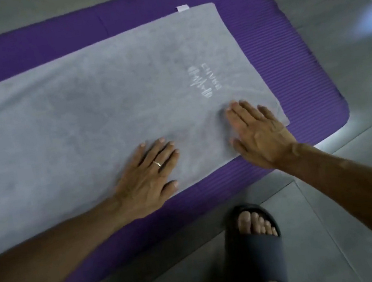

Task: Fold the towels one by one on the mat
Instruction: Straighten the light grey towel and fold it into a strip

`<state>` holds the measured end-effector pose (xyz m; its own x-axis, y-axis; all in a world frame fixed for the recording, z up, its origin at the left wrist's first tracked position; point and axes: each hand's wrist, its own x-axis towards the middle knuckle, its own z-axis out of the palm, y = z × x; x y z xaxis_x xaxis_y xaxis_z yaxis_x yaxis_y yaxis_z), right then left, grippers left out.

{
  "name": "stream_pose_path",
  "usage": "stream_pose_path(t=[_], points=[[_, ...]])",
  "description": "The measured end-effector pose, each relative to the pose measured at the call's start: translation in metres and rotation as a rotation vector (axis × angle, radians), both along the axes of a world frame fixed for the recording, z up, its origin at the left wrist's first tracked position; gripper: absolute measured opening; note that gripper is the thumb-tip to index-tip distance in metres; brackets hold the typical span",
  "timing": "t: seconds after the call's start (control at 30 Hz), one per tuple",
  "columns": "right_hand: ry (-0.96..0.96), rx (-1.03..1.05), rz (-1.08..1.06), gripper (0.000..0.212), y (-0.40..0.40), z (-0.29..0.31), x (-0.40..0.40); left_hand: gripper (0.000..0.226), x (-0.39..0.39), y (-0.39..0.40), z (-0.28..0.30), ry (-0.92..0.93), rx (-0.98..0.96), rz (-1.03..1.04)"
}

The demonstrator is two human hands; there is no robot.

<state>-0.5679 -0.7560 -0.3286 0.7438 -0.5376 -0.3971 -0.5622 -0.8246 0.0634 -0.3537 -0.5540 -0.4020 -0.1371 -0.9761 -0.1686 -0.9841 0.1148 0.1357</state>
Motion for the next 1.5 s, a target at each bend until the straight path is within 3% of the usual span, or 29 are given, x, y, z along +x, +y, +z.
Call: stream_pose_path(t=[0.1, 0.17, 0.33, 0.47, 0.57, 0.67, 0.73, 0.87, 0.97, 1.07, 1.27, 1.37, 1.5], points=[[-0.171, -0.006, 0.355, 0.067, 0.068, -0.005, 0.062, 0.066, 0.053, 0.058, 0.000, -0.031, -0.013, -0.127], [-0.236, 0.013, 0.448, 0.064, 0.113, -0.015, 0.110, 0.066, 0.089, 0.095, 0.000, -0.042, -0.008, -0.114], [-0.322, 0.158, 0.048, 0.064, 0.226, -0.051, 0.205, 0.071, 0.126, 0.179, -0.007, -0.010, -0.046, 0.168], [-0.243, 0.075, 0.011, 0.061, 0.289, -0.068, 0.168, 0.066, 0.098, 0.214, -0.004, 0.053, -0.102, 0.311], [-0.310, 0.090, -0.002, 0.054, 0.292, -0.054, 0.153, 0.059, 0.095, 0.245, -0.001, 0.141, -0.233, 0.406], [-0.435, 0.132, 0.052, 0.039, 0.301, -0.041, 0.177, 0.037, 0.101, 0.294, 0.002, 0.140, -0.368, 0.359], [-0.494, 0.141, 0.160, 0.029, 0.320, -0.036, 0.197, 0.027, 0.112, 0.323, 0.004, 0.100, -0.326, 0.420], [-0.534, 0.150, 0.358, 0.017, 0.356, -0.035, 0.217, 0.040, 0.134, 0.348, 0.003, 0.004, -0.233, 0.635], [-0.473, 0.135, 0.512, 0.023, 0.372, -0.038, 0.223, 0.020, 0.143, 0.344, 0.002, -0.079, -0.297, 0.579], [-0.383, 0.123, 0.518, 0.035, 0.382, -0.041, 0.236, 0.008, 0.146, 0.343, 0.006, -0.084, -0.315, 0.525], [-0.391, 0.122, 0.596, 0.015, 0.392, -0.038, 0.232, 0.018, 0.136, 0.371, 0.010, -0.012, -0.270, 0.455], [-0.404, 0.168, 0.585, 0.019, 0.387, -0.039, 0.227, 0.016, 0.132, 0.377, 0.011, -0.020, -0.266, 0.497], [-0.402, 0.202, 0.608, 0.027, 0.390, -0.035, 0.239, 0.034, 0.126, 0.388, 0.018, 0.030, -0.270, 0.644]])
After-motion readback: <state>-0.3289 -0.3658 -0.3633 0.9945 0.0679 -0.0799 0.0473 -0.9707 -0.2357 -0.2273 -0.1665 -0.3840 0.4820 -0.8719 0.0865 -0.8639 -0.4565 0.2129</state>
